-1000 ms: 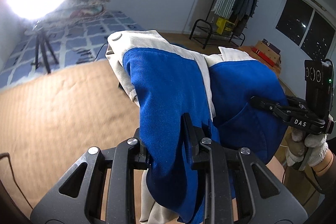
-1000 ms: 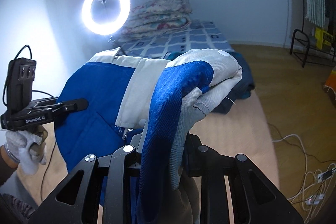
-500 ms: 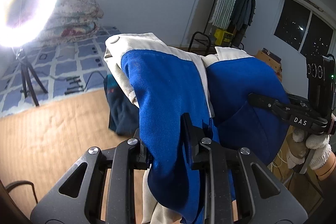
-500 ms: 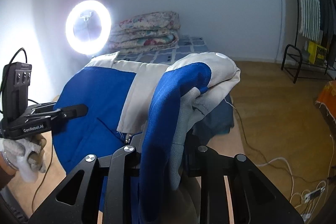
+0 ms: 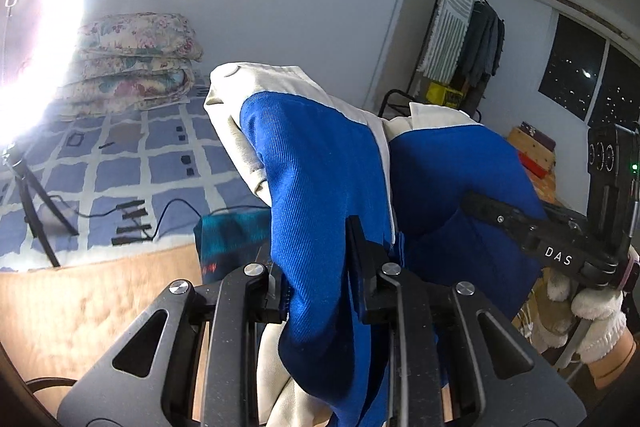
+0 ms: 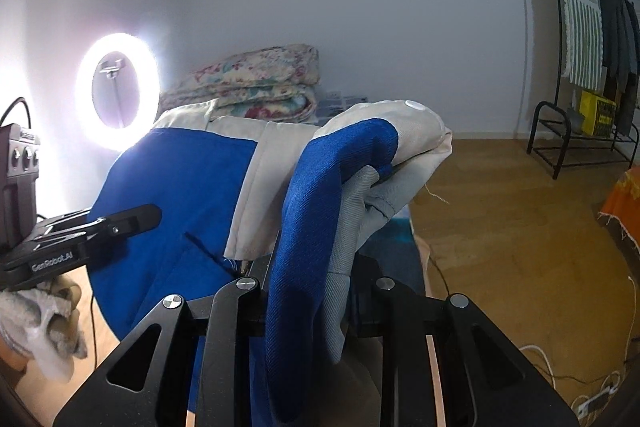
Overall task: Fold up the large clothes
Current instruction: 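Grasp the folded bundle with both grippers and lift it off the bed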
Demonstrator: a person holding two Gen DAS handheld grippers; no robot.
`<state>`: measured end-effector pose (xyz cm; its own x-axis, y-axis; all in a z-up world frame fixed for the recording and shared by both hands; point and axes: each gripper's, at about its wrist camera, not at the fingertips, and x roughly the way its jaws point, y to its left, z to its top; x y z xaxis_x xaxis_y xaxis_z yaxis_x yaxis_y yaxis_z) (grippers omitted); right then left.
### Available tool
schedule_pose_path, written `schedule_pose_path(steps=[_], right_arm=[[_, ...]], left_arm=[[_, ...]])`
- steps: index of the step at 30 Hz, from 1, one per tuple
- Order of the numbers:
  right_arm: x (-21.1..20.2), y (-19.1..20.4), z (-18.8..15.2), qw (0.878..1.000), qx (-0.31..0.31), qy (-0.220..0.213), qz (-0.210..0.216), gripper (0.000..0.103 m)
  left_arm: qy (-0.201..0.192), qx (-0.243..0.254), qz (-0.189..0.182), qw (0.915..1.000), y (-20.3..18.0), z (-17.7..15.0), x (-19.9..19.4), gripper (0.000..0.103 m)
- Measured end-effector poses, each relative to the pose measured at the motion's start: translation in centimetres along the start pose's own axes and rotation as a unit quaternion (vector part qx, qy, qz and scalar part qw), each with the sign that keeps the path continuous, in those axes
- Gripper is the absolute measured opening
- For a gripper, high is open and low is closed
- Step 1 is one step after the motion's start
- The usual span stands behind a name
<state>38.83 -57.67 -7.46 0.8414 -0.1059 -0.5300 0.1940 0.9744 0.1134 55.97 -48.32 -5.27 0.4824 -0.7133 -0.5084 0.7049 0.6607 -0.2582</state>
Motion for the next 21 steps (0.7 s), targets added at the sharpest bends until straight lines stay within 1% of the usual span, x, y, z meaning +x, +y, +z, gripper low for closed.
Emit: schedule_pose_path(steps=[3, 5, 8, 11, 14, 18, 21], right_arm=[[1.7, -0.9, 0.1, 1.0, 0.009, -0.004, -0.003, 0.022], [2.9, -1.3, -0.4, 1.0, 0.011, -0.001, -0.004, 0.022], [5.1, -1.7, -1.4, 1.0, 0.011, 0.011, -0.006, 0.021], [7.2, -2.0, -1.6, 1.0, 0.009, 0.024, -0.01, 0.021], [8.6, -2.7, -2.1, 0.999, 0.006, 0.032, -0.025, 0.021], [10.1, -4.8, -1.8, 0.997, 0.024, 0.052, -0.057, 0.023], [11.3, -6.4, -2.2, 0.993, 0.041, 0.074, -0.084, 0.03]], left_arm=[[0.004, -0.016, 0.001, 0.9999, 0.8, 0.2, 1.9, 0.021], [0.014, -0.026, 0.009, 0.9995, 1.5, -0.4, 3.5, 0.021], [0.028, -0.021, 0.029, 0.999, 2.0, -1.5, 5.2, 0.021], [0.041, -0.011, 0.053, 0.9977, 2.2, -2.5, 6.7, 0.021], [0.044, -0.004, 0.074, 0.9963, 2.7, -3.2, 7.8, 0.021], [0.059, -0.023, 0.092, 0.9937, 4.3, -4.1, 8.8, 0.021], [0.069, -0.031, 0.098, 0.9923, 5.1, -4.8, 9.3, 0.023]])
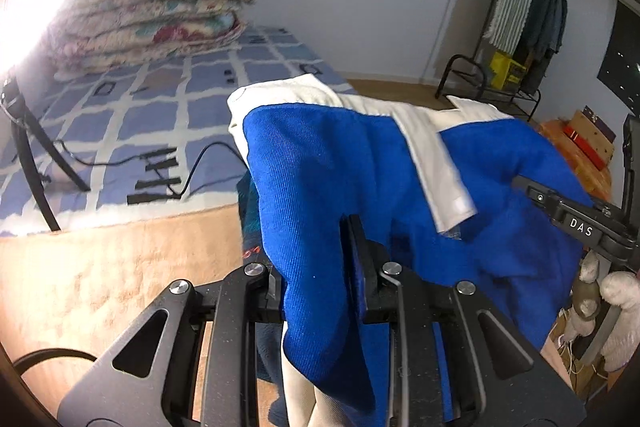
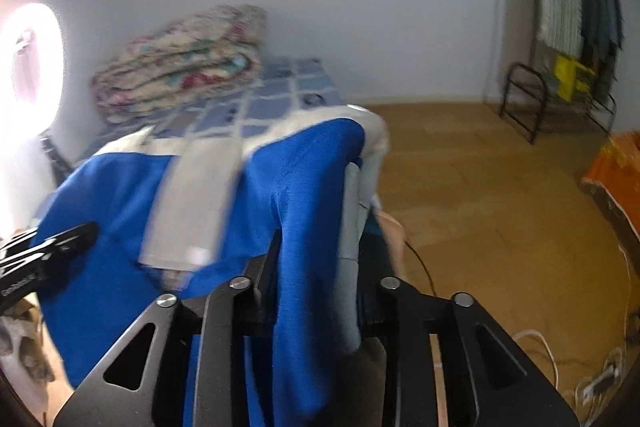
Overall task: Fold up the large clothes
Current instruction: 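Grasp the folded bundle with both grippers and lift it off the bed, then lower the folded bundle onto the bed with both grippers and release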
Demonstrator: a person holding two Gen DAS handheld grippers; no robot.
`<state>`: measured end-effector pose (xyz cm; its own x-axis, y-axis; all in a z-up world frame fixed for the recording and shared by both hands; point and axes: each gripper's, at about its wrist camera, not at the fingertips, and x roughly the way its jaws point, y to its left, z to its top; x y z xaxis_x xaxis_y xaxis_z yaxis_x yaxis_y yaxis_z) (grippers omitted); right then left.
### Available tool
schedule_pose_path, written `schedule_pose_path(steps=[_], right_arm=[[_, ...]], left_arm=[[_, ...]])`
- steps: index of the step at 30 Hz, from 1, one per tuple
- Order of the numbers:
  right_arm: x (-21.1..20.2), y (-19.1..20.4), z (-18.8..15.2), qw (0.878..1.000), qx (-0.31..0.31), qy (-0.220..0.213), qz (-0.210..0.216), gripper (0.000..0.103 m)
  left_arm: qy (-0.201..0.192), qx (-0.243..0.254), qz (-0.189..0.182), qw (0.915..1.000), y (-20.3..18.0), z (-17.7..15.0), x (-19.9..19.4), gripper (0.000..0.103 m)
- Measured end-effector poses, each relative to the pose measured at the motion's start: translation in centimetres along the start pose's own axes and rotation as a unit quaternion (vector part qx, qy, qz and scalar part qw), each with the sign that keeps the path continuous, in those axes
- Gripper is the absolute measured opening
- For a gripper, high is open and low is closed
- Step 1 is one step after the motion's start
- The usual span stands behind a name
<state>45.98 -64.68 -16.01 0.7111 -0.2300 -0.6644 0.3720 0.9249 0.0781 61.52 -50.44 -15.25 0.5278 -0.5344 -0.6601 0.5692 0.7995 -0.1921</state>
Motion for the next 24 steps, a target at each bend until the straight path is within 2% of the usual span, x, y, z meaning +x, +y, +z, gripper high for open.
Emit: schedule_pose_path(steps=[2, 4, 8, 12, 19, 24], right_arm=[[1.1, -0.8, -0.3, 1.0, 0.008, 0.021, -0.019, 0.042], [1.9, -0.7, -0.5, 0.998, -0.004, 0.038, -0.056, 0.048], [1.8, -0.2, -0.5, 0.997, -0.02, 0.034, -0.073, 0.05], [1.3, -0.1, -0.2, 0.995, -0.027, 0.025, -0.089, 0.055], [0.3, 0.1, -0.1, 0.996, -0.012, 0.013, -0.09, 0.06], [-1.8, 1.0, 0.2, 0.996, -0.016, 0.004, -0.09, 0.06]], left_arm=[[0.0, 0.002, 0.006, 1.0, -0.1, -0.2, 0.2, 0.023], [-0.001, 0.012, 0.017, 0.9998, -0.7, -0.5, 0.3, 0.024], [-0.003, 0.014, 0.031, 0.9994, -1.2, -0.5, 0.2, 0.028], [0.002, 0.002, 0.044, 0.999, -0.5, -0.8, -0.1, 0.05], [0.006, 0.015, 0.039, 0.9991, -0.6, -1.6, -1.7, 0.052], [-0.007, 0.019, 0.035, 0.9992, -1.1, -1.9, -4.9, 0.052]])
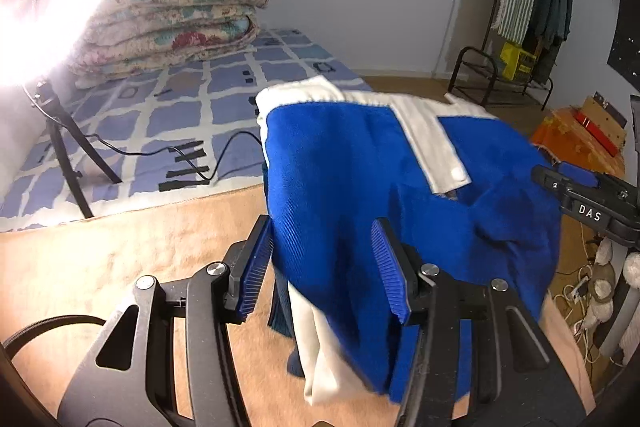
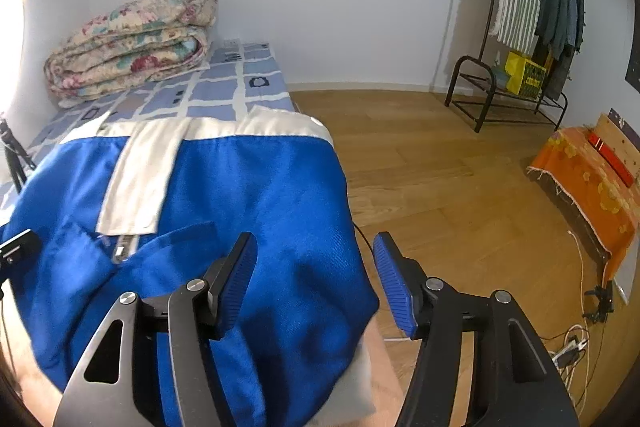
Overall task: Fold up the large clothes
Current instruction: 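Lower the folded bundle onto the bed with both grippers and release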
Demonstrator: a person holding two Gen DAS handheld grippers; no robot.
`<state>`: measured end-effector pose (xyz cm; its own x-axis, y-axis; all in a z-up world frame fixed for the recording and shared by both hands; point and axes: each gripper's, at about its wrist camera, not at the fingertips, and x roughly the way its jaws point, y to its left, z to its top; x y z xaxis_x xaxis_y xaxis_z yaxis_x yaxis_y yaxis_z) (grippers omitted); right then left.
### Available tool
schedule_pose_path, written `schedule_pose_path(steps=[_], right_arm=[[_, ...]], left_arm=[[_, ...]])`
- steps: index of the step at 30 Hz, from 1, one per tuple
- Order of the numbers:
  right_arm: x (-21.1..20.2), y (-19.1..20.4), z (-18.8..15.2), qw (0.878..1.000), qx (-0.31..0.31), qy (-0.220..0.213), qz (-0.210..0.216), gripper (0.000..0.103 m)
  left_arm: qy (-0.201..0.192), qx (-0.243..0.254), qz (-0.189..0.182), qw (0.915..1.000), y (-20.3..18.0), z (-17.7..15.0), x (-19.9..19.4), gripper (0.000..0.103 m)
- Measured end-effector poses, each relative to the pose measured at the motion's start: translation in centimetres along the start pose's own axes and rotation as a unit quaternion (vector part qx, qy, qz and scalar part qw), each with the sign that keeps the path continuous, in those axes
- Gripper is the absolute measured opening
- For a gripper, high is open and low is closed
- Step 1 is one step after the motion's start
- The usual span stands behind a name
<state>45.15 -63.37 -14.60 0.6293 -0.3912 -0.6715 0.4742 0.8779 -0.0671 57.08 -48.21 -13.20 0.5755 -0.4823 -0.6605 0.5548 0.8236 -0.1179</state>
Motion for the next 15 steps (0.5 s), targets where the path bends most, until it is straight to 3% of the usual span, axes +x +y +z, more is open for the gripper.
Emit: schedule_pose_path(steps=[8, 15], right_arm=[[-7.0, 0.1, 1.0, 1.0, 0.002, -0.026, 0.01, 0.06], [-15.2, 0.5, 1.2, 0.998, 0.0, -0.05, 0.028, 0.06]], left_arm=[[-0.033, -0.002, -0.016, 0.9993, -1.1, 0.7, -7.9, 0.052], [-0.067, 0.004, -0.029, 0.9973, -2.2, 1.2, -17.1, 0.052]])
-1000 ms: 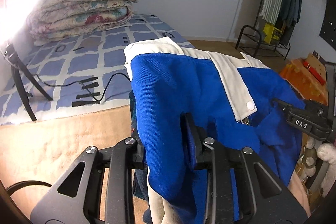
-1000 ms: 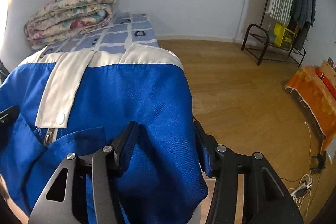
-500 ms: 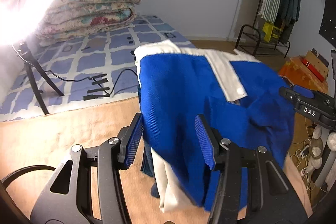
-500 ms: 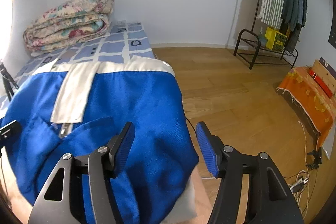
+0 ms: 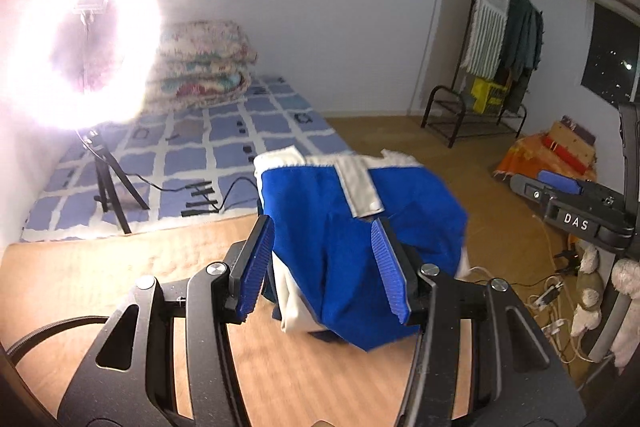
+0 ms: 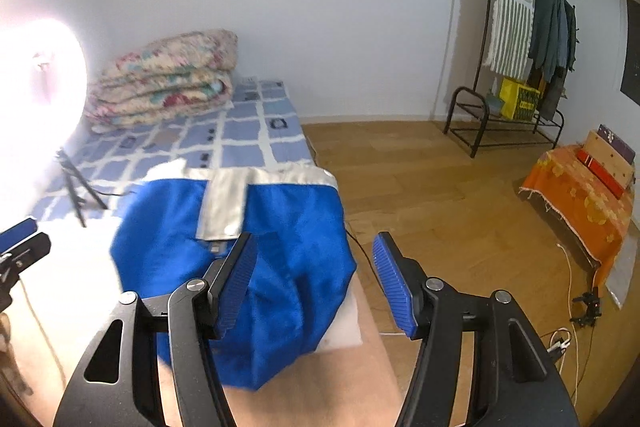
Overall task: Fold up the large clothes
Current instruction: 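Lower the folded bundle onto the bed with both grippers and release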
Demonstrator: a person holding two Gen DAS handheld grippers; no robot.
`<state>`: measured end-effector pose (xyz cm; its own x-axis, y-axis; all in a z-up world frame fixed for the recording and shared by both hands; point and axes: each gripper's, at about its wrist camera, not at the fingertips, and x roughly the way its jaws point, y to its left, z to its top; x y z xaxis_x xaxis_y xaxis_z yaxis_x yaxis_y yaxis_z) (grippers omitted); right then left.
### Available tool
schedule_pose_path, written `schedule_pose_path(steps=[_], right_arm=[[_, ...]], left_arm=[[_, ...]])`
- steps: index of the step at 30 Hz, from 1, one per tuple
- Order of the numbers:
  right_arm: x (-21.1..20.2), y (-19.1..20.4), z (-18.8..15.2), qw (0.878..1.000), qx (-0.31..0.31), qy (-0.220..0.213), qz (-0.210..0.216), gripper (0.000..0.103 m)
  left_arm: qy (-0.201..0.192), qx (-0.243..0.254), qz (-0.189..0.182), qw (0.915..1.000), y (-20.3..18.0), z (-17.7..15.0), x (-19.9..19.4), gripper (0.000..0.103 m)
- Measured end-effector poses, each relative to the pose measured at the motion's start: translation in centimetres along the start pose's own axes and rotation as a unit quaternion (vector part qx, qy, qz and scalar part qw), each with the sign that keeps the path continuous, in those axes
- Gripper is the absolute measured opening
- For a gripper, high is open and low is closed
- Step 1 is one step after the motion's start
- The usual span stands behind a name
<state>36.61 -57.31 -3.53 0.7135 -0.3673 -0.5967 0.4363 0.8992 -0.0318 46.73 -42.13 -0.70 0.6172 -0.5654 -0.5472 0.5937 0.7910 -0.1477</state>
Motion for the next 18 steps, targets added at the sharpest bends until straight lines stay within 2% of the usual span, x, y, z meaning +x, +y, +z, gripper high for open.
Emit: schedule_pose_path(steps=[4, 7, 14, 18], right_arm=[[-5.4, 0.8, 0.5, 1.0, 0.002, -0.019, 0.013, 0.06], [-9.3, 1.5, 0.5, 0.999, 0.004, -0.036, 0.024, 0.065], [-17.2, 4.0, -0.8, 0.998, -0.009, -0.05, 0.046, 0.066], [-21.0, 5.7, -2.3, 0.997, -0.019, -0.057, 0.055, 0.069]], left_arm=[[-0.022, 0.006, 0.0, 0.9998, -0.5, 0.8, -5.4, 0.052], [-0.038, 0.011, 0.003, 0.9992, -0.8, 0.8, -9.9, 0.052], [-0.06, 0.01, 0.003, 0.9981, -0.8, -1.0, -20.2, 0.053], [-0.075, 0.013, 0.007, 0.9971, -0.6, -2.6, -26.0, 0.062]])
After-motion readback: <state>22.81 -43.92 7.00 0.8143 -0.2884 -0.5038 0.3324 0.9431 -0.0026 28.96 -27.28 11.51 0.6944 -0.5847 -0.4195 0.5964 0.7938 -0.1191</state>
